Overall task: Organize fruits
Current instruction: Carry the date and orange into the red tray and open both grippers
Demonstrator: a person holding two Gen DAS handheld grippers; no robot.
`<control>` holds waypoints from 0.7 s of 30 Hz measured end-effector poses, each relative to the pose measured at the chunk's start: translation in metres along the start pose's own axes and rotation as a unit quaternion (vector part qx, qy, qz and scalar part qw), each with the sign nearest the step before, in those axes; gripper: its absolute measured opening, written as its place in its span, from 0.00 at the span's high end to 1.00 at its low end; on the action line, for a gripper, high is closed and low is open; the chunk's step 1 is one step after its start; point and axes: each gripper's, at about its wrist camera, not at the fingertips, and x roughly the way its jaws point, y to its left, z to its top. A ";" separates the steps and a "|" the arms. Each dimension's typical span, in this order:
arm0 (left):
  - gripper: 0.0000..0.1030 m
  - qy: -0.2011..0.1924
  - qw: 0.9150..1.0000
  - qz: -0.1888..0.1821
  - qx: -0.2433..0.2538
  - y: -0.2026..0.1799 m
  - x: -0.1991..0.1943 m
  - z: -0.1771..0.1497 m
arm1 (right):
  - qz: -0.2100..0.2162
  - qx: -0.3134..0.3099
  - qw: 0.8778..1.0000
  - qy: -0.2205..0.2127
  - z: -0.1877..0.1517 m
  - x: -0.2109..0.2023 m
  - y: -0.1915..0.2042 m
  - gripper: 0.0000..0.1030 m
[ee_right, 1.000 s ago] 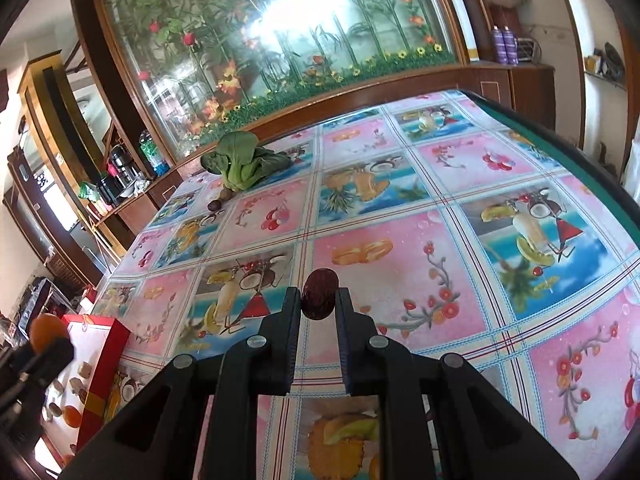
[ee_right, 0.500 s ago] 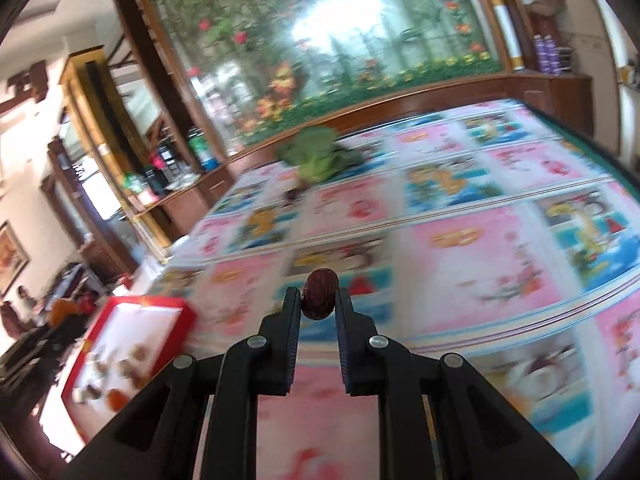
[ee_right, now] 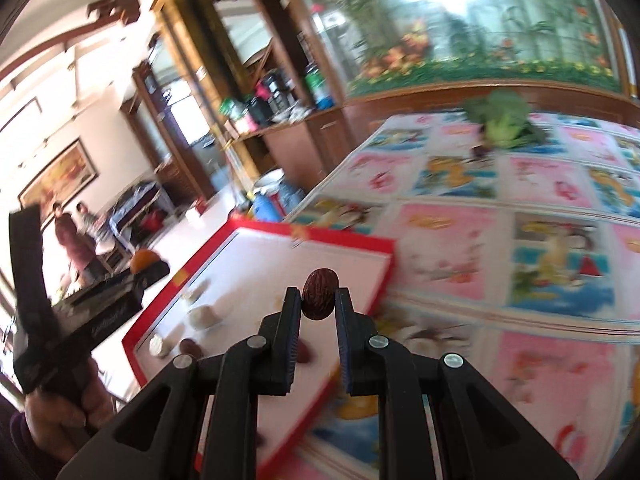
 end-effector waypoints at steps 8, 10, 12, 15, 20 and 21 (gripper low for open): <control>0.64 0.049 0.998 -0.020 0.024 0.010 0.046 0.029 | 0.026 -0.028 0.998 0.056 0.000 0.047 0.035 0.85; 0.64 0.063 0.997 -0.021 0.028 0.011 0.060 0.035 | 0.035 -0.031 0.997 0.066 -0.003 0.052 0.043 0.85; 0.64 0.075 0.996 -0.020 0.032 0.010 0.072 0.038 | 0.044 -0.035 0.995 0.077 -0.006 0.057 0.050 0.85; 0.64 0.103 0.994 -0.020 0.041 0.007 0.093 0.040 | 0.051 -0.043 0.993 0.095 -0.011 0.068 0.060 0.85; 0.64 0.161 0.985 -0.028 0.052 0.004 0.123 0.033 | 0.045 -0.055 0.989 0.127 -0.019 0.086 0.069 0.85; 0.64 0.166 0.984 -0.026 0.054 0.003 0.126 0.032 | 0.041 -0.055 0.989 0.133 -0.021 0.090 0.070 0.85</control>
